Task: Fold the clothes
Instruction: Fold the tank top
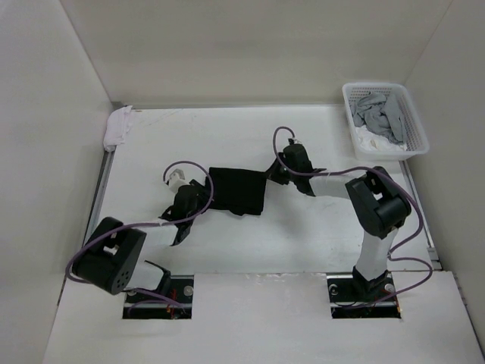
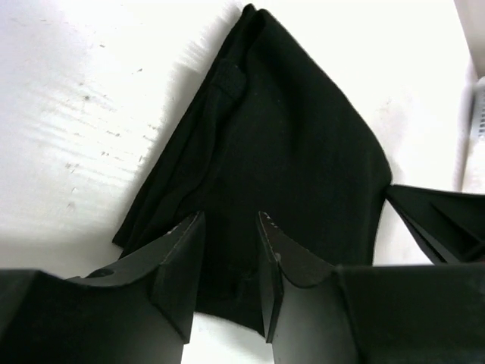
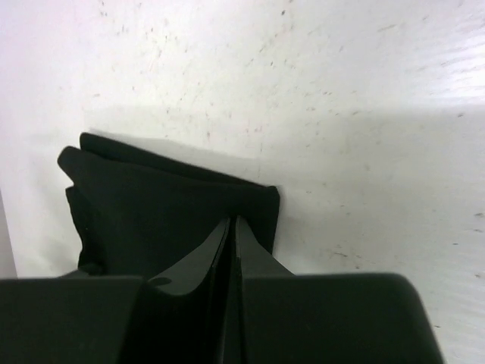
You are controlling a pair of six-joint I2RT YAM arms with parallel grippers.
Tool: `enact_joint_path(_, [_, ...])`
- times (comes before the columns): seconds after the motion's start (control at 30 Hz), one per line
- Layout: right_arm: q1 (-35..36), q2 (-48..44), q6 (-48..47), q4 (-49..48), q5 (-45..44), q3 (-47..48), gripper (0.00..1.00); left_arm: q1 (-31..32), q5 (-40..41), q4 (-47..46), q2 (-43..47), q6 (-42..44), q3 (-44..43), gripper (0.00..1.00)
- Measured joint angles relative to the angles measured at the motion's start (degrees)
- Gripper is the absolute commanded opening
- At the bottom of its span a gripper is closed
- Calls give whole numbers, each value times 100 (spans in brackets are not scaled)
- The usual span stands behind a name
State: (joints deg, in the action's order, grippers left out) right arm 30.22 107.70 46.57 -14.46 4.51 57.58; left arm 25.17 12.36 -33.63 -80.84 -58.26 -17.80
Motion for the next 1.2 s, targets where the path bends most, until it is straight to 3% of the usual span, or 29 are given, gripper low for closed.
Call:
enact_joint_path(0.13, [-39,-404,20,-133,-66,-363,9,7,103,317,859,61,111,38])
enact_joint_path(0.27, [39,-1596,11,-328,-356,-1137,16,26,343,837,1834,378,20,45])
enact_joint_path(0.47, [656,-3165,-267,-916,-898,-1989,46,-101,765,1764,2710,1023,-293,52])
enact_joint_path(0.57, [896,-3491,-420,-1115,-1294,-2507,64,-466,966,2352,2900,1185,-361,55])
enact_joint_path(0.67, [916,-3530,-503,-1152,-1624,-2872,73,-874,1064,2975,2970,1259,-363,58])
enact_joint_path(0.87, [914,-3530,-566,-1351,-1888,-3040,76,-1464,992,3786,3246,1281,-363,61])
enact_joint_path(1.2, [914,-3475,-566,-1473,-1864,-3040,76,-1792,551,3917,3042,1314,-363,61])
